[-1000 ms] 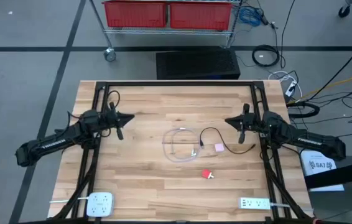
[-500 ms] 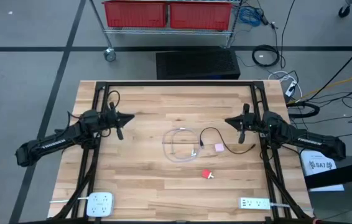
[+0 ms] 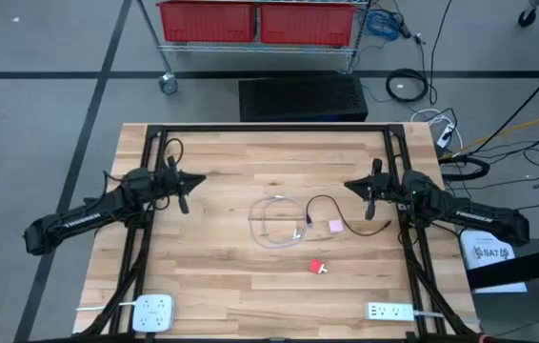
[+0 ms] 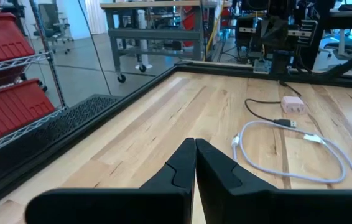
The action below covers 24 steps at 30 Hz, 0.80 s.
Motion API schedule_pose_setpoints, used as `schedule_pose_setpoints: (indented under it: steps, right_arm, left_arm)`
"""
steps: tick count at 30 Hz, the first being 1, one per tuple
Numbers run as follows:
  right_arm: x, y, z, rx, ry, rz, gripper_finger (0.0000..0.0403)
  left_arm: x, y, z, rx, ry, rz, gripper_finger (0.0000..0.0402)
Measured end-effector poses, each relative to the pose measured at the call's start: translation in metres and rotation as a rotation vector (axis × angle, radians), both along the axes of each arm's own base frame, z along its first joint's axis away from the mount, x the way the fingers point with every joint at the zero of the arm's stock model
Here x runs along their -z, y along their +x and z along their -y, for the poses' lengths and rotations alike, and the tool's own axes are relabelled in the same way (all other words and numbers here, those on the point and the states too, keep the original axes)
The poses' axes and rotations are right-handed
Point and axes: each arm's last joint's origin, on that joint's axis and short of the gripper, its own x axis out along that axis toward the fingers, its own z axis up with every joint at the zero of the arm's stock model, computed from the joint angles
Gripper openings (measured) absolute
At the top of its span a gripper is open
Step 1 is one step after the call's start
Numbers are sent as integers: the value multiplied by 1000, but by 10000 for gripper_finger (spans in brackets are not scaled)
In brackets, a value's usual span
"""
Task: Insert USB
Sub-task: Prepare the left white outlet extension
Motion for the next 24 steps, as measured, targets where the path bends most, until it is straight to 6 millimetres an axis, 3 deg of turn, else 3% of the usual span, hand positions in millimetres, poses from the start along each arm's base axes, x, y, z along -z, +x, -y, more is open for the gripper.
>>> schedule_pose_setpoints:
  steps: [14, 19, 24]
  right_arm:
    - [0, 0, 0, 0, 0, 0, 0]
    - [0, 0, 0, 0, 0, 0, 0]
    - [0, 0, 0, 0, 0, 0, 0]
  left_arm:
    - [-4, 0, -1, -37, 23, 39, 19]
    - [-29, -1, 0, -13, 114, 283, 19]
    - [-59, -3, 9, 238, 108, 413, 19]
